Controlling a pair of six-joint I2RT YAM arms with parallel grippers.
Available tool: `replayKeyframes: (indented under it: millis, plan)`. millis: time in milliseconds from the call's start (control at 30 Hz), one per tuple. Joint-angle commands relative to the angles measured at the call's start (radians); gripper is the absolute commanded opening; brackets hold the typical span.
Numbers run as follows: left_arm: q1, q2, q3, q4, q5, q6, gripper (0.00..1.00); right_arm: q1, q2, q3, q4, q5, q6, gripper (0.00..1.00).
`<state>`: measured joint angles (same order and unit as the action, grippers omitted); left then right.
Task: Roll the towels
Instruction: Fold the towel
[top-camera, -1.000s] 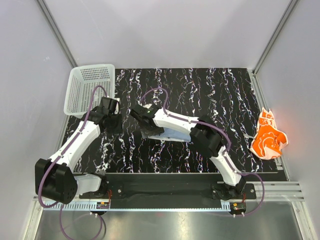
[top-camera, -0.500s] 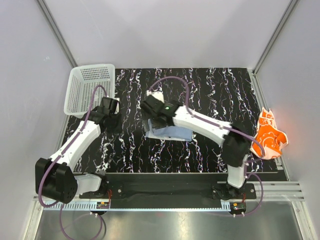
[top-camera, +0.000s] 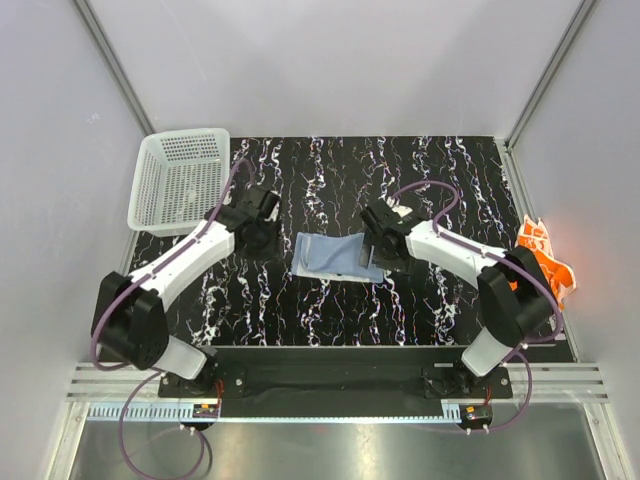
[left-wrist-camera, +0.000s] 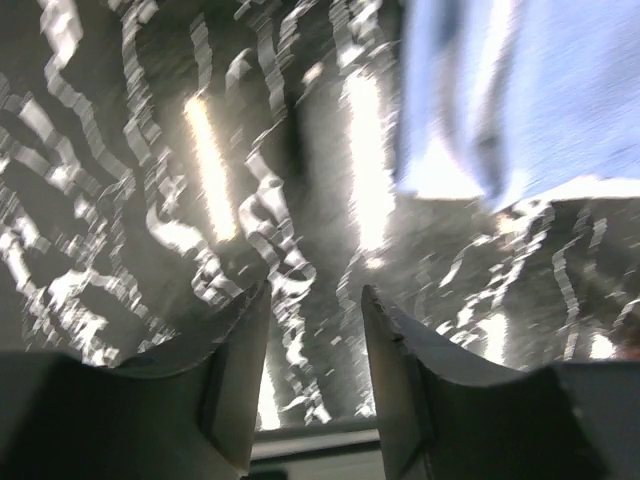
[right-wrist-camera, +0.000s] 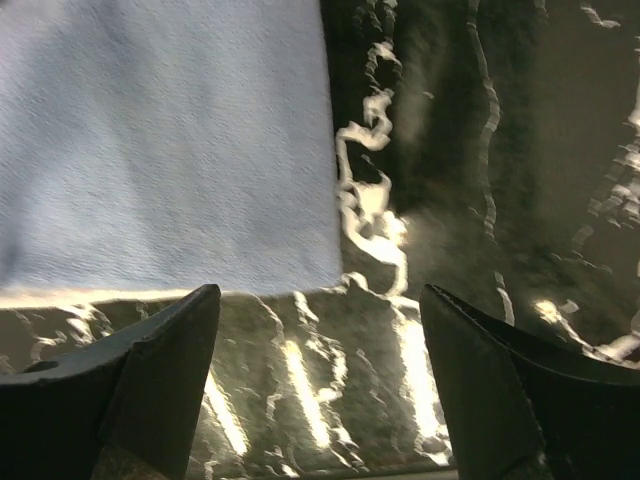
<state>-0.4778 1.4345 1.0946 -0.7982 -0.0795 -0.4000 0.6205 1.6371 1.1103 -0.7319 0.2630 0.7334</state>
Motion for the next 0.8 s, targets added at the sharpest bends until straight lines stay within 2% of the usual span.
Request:
replayKeyframes:
  millis: [0, 133, 300, 400, 767]
  plan:
    - [-0.041, 0.072, 0.109, 0.050, 0.004, -0.048, 0.49, -0.043, 0.024, -0.016, 0.126, -0.047, 0.044, 0.87]
    - [-0.076, 0.170, 0.177, 0.066, 0.021, -0.057, 0.53, -0.087, 0.053, -0.092, 0.258, -0.146, 0.050, 0.80]
    - [-0.100, 0.270, 0.252, 0.086, 0.029, -0.060, 0.54, -0.093, 0.063, -0.139, 0.279, -0.162, 0.070, 0.70]
    - [-0.117, 0.328, 0.287, 0.100, 0.034, -0.062, 0.54, -0.093, 0.059, -0.182, 0.313, -0.194, 0.081, 0.61]
    - [-0.162, 0.520, 0.409, 0.123, 0.034, -0.060, 0.54, -0.093, 0.026, -0.288, 0.338, -0.202, 0.084, 0.60]
